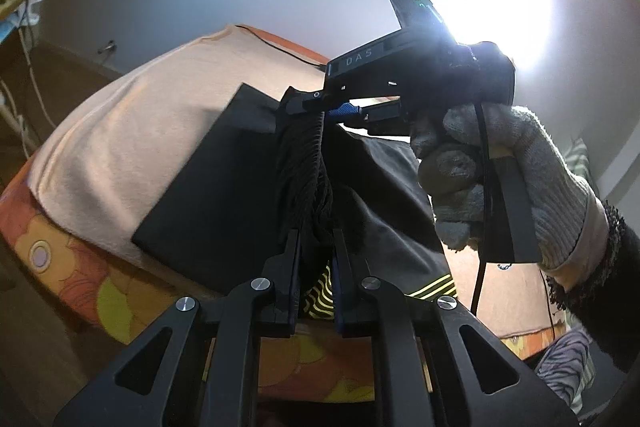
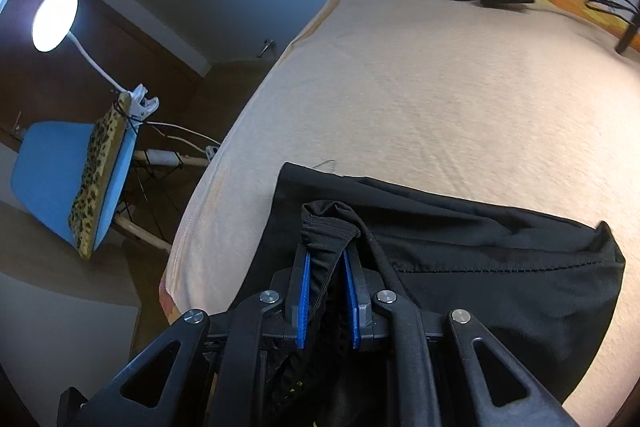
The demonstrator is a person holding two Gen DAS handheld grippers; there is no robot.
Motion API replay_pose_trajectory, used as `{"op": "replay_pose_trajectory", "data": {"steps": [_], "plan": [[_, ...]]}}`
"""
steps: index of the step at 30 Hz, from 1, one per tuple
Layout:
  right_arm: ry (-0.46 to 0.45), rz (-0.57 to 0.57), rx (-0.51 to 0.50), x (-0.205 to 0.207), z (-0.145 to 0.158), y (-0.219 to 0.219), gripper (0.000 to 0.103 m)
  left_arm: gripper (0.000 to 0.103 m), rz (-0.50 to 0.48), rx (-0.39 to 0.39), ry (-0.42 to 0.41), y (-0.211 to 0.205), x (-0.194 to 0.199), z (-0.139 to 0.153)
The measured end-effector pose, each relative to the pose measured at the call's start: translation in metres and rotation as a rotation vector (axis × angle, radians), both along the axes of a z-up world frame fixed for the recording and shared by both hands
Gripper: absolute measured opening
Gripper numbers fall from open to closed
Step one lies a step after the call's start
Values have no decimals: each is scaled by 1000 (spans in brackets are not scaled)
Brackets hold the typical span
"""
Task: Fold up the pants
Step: 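Swing the pants over with both grippers and lay them folded on the bed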
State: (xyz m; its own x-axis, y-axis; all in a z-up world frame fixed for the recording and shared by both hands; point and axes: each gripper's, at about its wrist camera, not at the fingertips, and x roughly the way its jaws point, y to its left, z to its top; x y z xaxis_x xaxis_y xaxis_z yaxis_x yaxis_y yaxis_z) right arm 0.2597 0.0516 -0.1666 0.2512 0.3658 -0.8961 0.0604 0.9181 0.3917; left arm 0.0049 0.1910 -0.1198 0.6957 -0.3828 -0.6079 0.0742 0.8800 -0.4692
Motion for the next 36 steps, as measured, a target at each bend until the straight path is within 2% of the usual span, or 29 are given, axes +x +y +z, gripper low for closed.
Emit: {"op": "replay_pose_trajectory", "data": {"steps": [3, 5, 10, 11, 13, 15, 18, 20, 21, 24, 26, 29, 31, 33, 36], "plan": [[6, 12, -1, 5, -5, 9, 15, 11, 18, 4, 11, 3, -10, 0], [3, 26, 1, 8, -7, 12, 19, 11, 28, 1, 19, 5, -13, 2], [-38, 44, 33, 12, 0, 13, 36, 15, 82, 29, 39, 17, -16, -1], [-48, 37, 44, 12, 2, 10, 39, 17, 101, 43, 49, 20, -15, -2], [-78, 22, 77, 11, 9, 2, 42, 31, 146, 96, 59, 25, -15, 0], [-108, 10, 89, 7, 17, -8, 43, 32, 199, 170, 47, 27, -21, 8], [-153, 7, 98, -4, 32, -27, 43, 32, 261, 220, 21, 31, -30, 20], [-173, 27, 87, -11, 38, -35, 41, 32, 251, 212, -6, 29, -35, 26], [-177, 47, 76, -15, 40, -37, 36, 32, 238, 219, -18, 25, -38, 29], [-161, 130, 38, -25, 38, -32, 30, 32, 149, 240, -55, 6, -36, 33], [-143, 156, 50, -26, 33, -26, 29, 33, 87, 264, -58, -9, -35, 32], [-108, 178, 104, -20, 26, -16, 32, 33, 15, 285, -35, -22, -30, 28], [-92, 195, 105, -15, 21, -6, 32, 33, -6, 294, -12, -26, -28, 24], [-60, 210, 58, -9, 13, 7, 31, 33, -9, 323, 9, -28, -26, 19], [-8, 226, 63, -4, 0, 21, 30, 33, 28, 348, 55, -22, -22, 10]]}}
